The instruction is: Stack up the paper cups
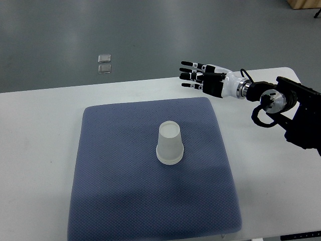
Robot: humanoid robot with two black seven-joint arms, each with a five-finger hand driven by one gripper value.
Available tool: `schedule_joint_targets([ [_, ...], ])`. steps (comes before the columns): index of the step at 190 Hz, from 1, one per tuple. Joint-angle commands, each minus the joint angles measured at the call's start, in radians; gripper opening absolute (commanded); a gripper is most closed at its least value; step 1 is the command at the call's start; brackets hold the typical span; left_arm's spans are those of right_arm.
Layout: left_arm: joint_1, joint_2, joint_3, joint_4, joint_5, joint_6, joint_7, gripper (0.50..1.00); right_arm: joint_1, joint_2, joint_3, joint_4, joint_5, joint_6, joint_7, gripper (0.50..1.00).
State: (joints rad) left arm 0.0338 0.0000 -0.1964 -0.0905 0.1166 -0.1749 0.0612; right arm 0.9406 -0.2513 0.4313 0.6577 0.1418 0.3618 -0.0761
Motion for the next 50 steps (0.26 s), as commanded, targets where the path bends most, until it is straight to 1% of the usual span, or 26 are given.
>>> schedule_joint_targets([
  [1,0.000,0.000,0.000,0.000,0.000,0.000,-0.001,1.000,-0.017,0.015,0.001,-0.023,0.055,-0.006,0.007,0.924],
  [50,0.000,0.000,-0.002,0.000,0.000,0.000,0.000,1.000,-0.028,0.012,0.003,-0.021,0.051,0.017,0.016,0.926],
])
